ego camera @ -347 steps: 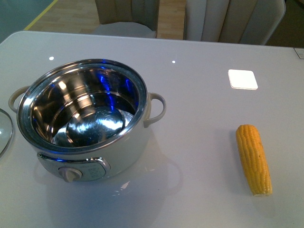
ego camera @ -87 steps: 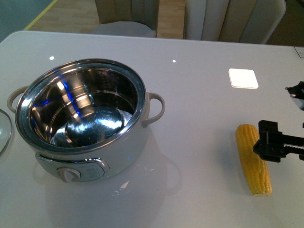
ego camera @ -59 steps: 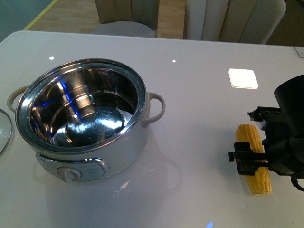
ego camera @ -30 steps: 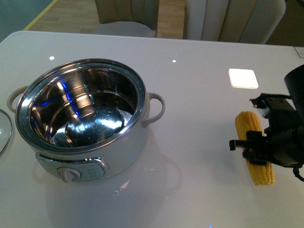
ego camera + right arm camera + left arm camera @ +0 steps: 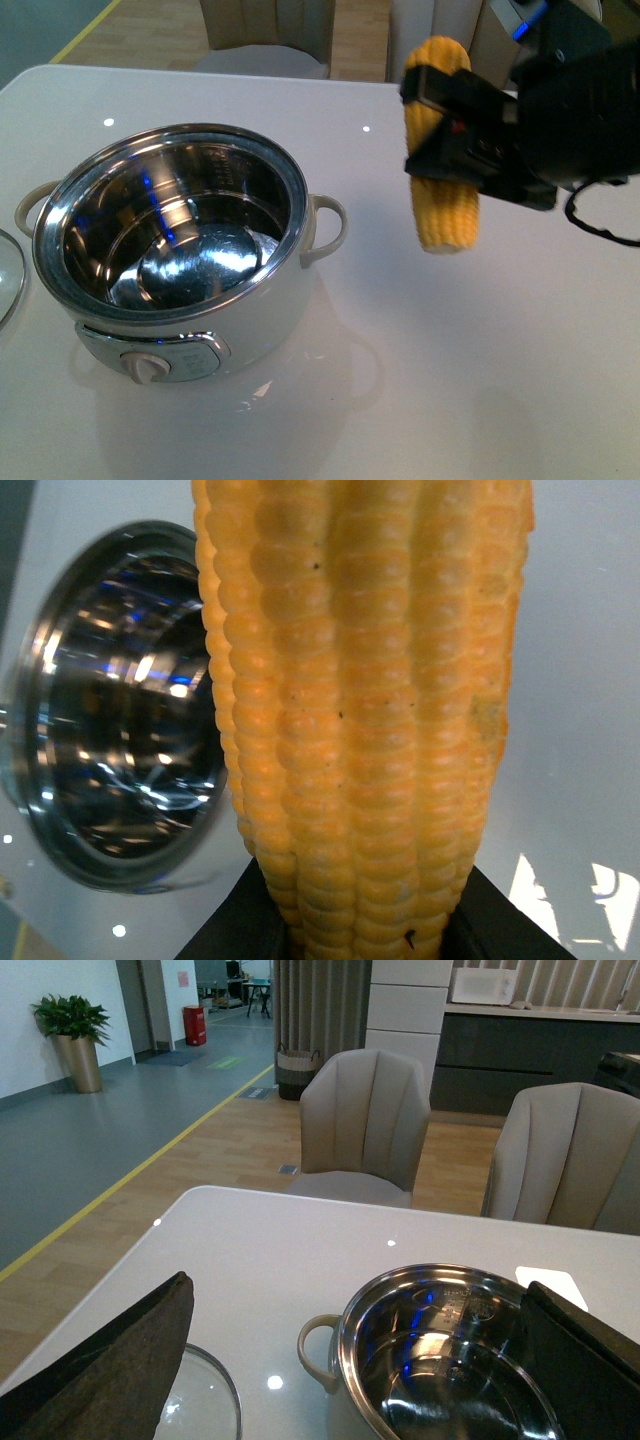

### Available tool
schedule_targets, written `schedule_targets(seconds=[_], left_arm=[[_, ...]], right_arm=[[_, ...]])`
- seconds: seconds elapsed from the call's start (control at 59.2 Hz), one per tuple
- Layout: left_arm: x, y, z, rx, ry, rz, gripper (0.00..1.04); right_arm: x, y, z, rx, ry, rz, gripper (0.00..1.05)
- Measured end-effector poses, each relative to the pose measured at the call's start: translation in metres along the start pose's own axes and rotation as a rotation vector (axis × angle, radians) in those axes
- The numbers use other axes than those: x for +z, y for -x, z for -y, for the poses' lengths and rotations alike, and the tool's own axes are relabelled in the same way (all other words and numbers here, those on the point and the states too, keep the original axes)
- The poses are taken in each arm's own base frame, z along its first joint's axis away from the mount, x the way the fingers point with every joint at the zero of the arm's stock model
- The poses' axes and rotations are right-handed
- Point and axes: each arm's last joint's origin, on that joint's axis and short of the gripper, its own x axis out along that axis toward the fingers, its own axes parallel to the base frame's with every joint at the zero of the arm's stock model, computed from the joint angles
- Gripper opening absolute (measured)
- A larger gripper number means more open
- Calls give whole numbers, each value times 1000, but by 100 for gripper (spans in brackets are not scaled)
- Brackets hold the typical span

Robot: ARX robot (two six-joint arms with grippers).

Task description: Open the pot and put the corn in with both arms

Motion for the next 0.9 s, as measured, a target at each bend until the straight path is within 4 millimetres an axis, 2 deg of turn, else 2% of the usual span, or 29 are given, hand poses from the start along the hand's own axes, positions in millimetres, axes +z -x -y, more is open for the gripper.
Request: schedule_targets(seconds=[0.203,0.338,0.575,0.896], left_arm=[[0,0,0,0,0,0,98],[0,0,0,0,0,0,98],[0,0,0,0,0,0,98],[0,0,0,0,0,0,98]], right_arm=[[19,-13,-48,118,-61,22,21],[20,-29,-66,141,-91,-1,21],[16,-55,-84,136,-125,-48,20],[9,-79,-104,136,-152,-78,20]])
